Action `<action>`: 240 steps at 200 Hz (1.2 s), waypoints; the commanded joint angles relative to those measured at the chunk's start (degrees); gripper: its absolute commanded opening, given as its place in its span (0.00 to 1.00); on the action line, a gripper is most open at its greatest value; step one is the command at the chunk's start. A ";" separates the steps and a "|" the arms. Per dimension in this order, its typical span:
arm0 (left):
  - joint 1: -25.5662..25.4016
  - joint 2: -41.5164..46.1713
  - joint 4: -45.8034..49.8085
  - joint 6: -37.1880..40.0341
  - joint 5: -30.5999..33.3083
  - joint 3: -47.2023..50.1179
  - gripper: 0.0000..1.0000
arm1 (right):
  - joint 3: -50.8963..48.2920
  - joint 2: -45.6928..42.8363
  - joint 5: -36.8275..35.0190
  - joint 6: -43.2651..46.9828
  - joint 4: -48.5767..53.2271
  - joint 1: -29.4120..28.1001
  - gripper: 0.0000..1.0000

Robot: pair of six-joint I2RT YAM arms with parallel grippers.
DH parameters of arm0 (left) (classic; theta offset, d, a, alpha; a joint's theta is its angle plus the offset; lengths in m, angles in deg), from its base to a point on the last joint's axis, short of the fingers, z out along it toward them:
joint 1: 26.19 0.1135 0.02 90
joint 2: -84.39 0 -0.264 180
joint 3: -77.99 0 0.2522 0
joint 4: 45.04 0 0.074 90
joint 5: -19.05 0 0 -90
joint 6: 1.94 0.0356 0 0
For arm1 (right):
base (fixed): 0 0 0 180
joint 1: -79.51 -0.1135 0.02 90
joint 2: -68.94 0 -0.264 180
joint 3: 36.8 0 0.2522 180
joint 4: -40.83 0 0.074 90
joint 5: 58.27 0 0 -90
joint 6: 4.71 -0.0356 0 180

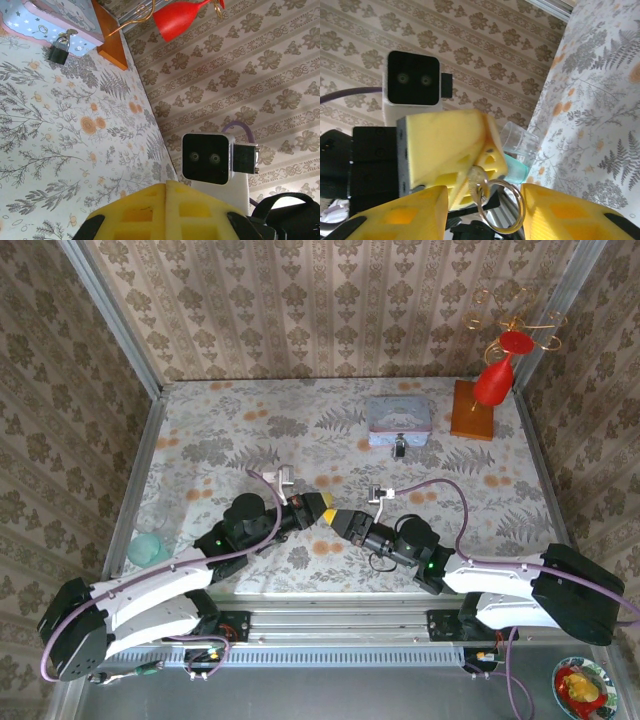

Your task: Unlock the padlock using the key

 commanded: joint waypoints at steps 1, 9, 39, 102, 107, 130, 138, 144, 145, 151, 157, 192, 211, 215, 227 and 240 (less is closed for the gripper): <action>-0.50 0.13 -0.30 -0.43 -0.65 -0.35 0.00 | -0.22 -0.59 0.73 -0.59 -4.47 0.40 0.42; -0.60 0.04 -0.31 -0.51 -0.68 -0.35 0.00 | -0.35 -0.90 0.64 -0.34 -4.04 0.48 0.41; -0.58 -0.15 0.11 -0.86 -0.40 -0.05 0.00 | -0.35 -2.57 0.46 0.48 -2.09 0.58 0.32; -0.76 -1.57 -0.51 -1.22 -0.78 -0.40 0.00 | -0.05 -5.00 -0.15 1.01 1.70 0.92 0.11; -0.90 -1.79 -0.59 -1.22 -0.79 -0.44 0.00 | -0.09 -5.18 -0.30 0.93 1.84 0.93 0.10; -1.00 -2.37 -0.21 -0.87 -0.71 -0.88 0.00 | -0.17 -6.46 -0.89 1.01 3.47 1.02 0.03; -1.02 -2.58 0.00 -0.65 -0.56 -1.05 0.00 | -0.15 -7.16 -1.13 1.14 4.51 1.02 0.01; -1.02 -2.74 0.52 -0.40 -0.39 -1.21 0.02 | -0.18 -7.82 -1.40 1.39 5.59 1.01 0.00; -1.05 -2.75 0.67 -0.32 -0.37 -1.27 0.02 | -0.14 -7.93 -1.48 1.42 5.81 0.97 0.00; -0.99 -2.77 1.50 0.29 -0.11 -1.69 0.09 | -0.17 -8.83 -1.86 1.61 7.27 1.09 0.00; -1.05 -2.70 3.40 1.39 0.33 -2.45 0.15 | -0.18 -9.84 -2.37 1.89 9.27 1.28 0.00; 0.33 -2.25 16.52 8.50 5.61 -7.65 0.54 | 2.46 -23.06 -6.64 5.14 41.13 6.42 0.00; 3.42 -5.63 21.39 11.04 4.95 -11.25 0.58 | 5.07 -30.76 -7.21 9.86 61.67 12.86 0.00; 4.03 -6.50 21.84 11.70 4.65 -12.12 0.59 | 5.56 -32.20 -7.27 10.86 65.39 14.26 0.00; 5.01 -10.81 22.17 13.25 3.94 -14.65 0.60 | 6.81 -36.12 -6.97 14.73 74.46 18.22 0.00; 5.41 -16.35 21.59 15.13 2.99 -17.97 0.61 | 8.34 -39.30 -6.17 18.75 82.09 21.87 0.00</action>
